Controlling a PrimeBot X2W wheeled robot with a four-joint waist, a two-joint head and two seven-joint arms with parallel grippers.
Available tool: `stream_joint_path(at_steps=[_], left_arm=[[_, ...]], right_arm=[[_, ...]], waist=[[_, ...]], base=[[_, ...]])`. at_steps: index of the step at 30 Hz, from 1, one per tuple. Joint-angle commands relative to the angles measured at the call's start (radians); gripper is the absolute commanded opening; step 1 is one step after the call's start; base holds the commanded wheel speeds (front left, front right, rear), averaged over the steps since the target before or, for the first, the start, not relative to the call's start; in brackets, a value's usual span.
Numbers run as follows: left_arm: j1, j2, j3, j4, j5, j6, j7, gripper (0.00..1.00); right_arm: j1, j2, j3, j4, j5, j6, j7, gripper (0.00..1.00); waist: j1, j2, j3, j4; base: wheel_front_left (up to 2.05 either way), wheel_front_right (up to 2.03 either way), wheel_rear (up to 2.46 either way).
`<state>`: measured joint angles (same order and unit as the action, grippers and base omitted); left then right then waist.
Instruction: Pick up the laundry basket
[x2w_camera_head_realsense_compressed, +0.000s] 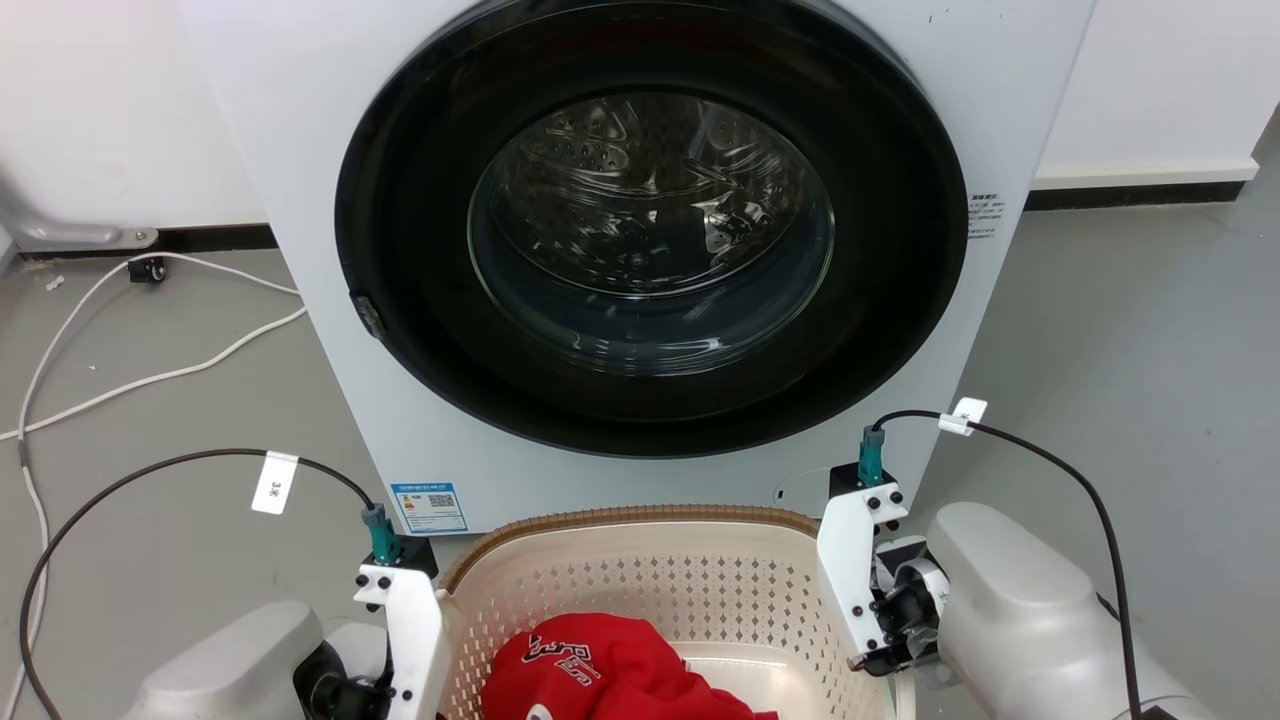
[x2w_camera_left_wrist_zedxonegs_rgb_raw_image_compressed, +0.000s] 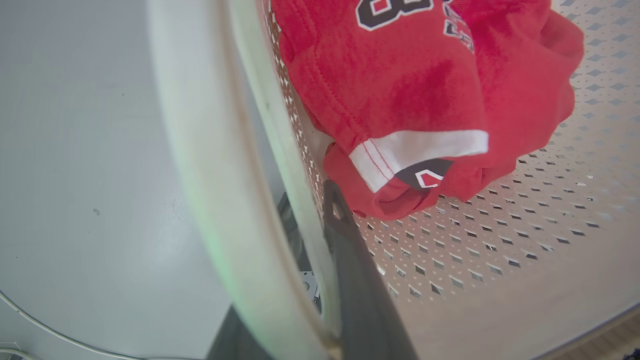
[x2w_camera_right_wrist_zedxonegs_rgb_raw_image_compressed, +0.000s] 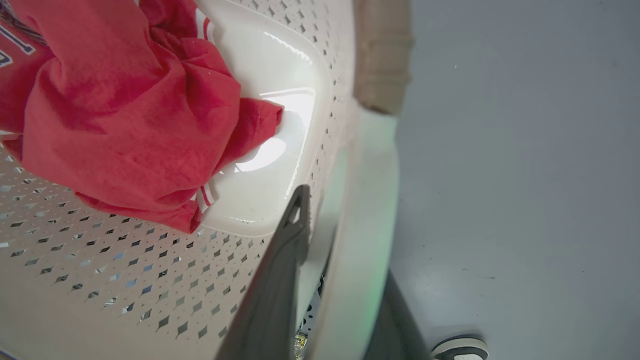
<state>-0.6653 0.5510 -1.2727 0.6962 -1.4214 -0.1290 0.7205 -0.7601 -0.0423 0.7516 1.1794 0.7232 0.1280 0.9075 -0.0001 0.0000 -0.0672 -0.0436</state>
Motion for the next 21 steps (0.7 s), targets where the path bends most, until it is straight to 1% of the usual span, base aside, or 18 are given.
stream_joint_path(at_steps=[1,12,21], left_arm=[[0.005,0.014,-0.008,0.000,0.007,-0.003,0.023,0.00],[-0.013,0.018,-0.010,-0.002,0.022,-0.003,0.039,0.00],[-0.018,0.019,-0.011,0.002,0.030,-0.003,0.030,0.00]], right_arm=[[-0.029,-0.014,0.005,0.000,0.004,0.005,-0.008,0.00],[-0.045,-0.015,0.019,0.028,0.021,0.004,-0.027,0.00],[-0.051,-0.016,0.036,0.039,0.033,0.004,-0.034,0.00]], waist=[[0.0001,0.0000,0.002,0.002],[0.0001,0.0000,0.007,0.006],[0.0001,0.0000,0.003,0.007]], base=[[0.00,0.00,0.00],[0.00,0.00,0.00],[0.00,0.00,0.00]])
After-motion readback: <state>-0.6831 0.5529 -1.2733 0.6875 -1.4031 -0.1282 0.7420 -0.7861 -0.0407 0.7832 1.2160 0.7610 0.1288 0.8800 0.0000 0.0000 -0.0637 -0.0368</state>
